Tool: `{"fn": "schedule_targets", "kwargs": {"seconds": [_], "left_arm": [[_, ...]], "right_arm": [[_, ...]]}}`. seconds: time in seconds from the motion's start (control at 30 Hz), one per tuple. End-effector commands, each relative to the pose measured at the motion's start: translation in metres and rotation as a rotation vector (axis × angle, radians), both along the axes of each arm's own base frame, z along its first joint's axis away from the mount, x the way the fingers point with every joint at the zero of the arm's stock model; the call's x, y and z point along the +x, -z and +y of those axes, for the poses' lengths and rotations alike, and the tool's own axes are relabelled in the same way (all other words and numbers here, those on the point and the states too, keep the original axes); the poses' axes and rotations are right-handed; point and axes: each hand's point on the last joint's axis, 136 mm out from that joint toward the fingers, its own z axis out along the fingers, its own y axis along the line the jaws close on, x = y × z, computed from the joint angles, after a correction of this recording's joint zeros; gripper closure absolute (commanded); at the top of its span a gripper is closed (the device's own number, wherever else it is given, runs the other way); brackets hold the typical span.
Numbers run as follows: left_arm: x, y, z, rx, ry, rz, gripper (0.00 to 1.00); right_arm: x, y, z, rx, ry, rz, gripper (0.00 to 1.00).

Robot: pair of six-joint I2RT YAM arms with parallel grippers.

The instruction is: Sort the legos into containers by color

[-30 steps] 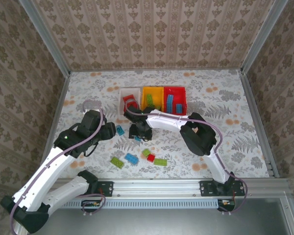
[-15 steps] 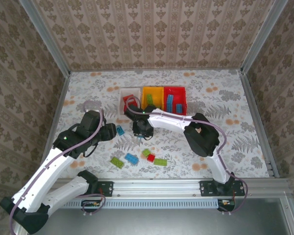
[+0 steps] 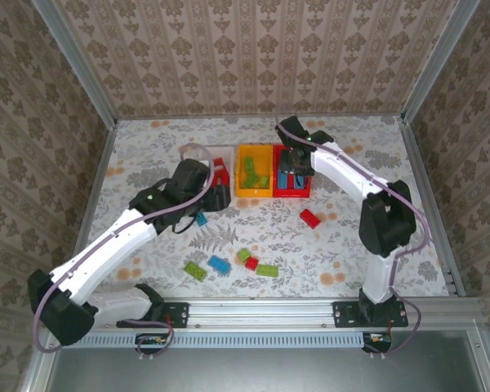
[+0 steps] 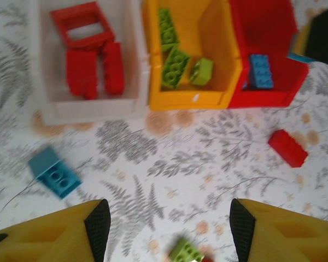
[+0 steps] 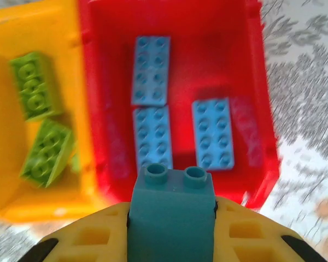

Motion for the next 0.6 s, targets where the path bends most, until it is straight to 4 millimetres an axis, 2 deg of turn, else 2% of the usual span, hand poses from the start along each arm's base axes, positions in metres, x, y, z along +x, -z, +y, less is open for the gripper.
{"fn": "schedule_targets", "kwargs": {"seconds": [0.0,0.13,0.27,0.37,0.47,0.57], "left_arm": [[0.018,-0.028,-0.029,-0.066,0.049,-0.077,0.38],[0.032,-0.030,-0.051,-0.071,0.077,-0.080,0.37],[0.036,-0.026,-0.072,-0.076,0.124,-0.064,0.37],[0.035,-0.025,-0.087,-0.078,0.171,-0.057,0.37],[0.030,-0.023,-0.100,-0.074,0.230,-0.055,0.36],[0.023,-0.023,-0.109,-0.067,0.283,-0.059,0.35]], "right_arm": [[0.023,0.013,-0.003,-0.103,-0.084,0.026,0.77],[0.047,0.032,-0.011,-0.144,-0.062,0.070,0.77],[0.055,0.050,-0.020,-0.174,-0.030,0.115,0.76],[0.057,0.058,-0.021,-0.159,-0.021,0.132,0.71],[0.059,0.052,-0.016,-0.135,-0.039,0.121,0.58],[0.060,0.034,-0.011,-0.110,-0.053,0.088,0.48]]}}
